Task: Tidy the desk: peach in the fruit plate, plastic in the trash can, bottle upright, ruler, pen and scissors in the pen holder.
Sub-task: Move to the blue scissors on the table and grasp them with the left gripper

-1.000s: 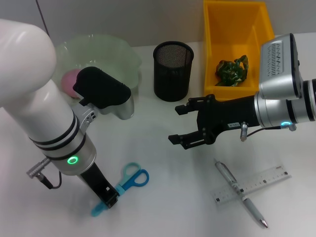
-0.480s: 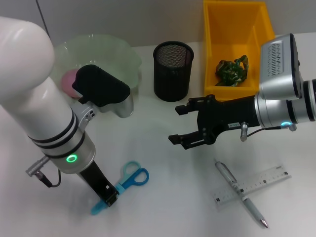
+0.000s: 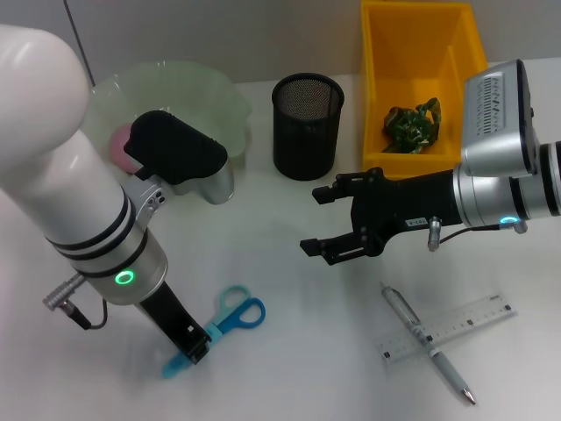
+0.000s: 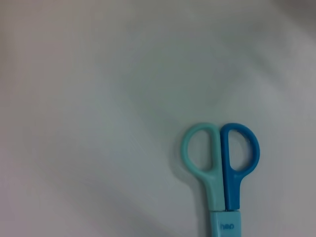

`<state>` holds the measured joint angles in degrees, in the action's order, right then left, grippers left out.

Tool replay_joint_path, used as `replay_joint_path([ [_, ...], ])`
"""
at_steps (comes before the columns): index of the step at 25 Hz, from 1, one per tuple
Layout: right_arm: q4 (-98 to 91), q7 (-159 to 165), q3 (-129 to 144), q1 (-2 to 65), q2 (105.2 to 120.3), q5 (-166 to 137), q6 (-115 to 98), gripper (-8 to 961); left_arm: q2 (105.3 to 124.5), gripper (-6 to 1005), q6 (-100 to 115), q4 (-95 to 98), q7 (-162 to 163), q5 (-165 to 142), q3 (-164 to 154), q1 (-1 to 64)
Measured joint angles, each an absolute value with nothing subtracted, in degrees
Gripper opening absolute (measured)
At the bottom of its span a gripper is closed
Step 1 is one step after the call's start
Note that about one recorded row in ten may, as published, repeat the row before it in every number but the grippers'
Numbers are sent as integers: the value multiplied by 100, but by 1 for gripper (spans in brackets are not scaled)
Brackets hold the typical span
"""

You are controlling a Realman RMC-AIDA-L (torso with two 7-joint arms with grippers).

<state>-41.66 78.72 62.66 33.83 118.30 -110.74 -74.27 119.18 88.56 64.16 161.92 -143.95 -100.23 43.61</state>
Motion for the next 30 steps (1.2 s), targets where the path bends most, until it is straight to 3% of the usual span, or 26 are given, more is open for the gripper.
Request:
replay_joint_path([
  [8, -4166, 7875, 6266, 3383, 11830, -11073, -7426, 816, 11918, 222, 8822, 6376, 16135, -14402, -10045, 4367],
  [13, -4166, 7875, 6266, 3383, 11829, -11074, -7426, 816, 11918, 337, 8816, 6372, 16130, -14410, -10054, 4369],
  [30, -4201, 7922, 6266, 3383, 11829, -11074, -7427, 817, 11918, 357, 8806, 6354, 16128, -14381, -10129, 4377],
])
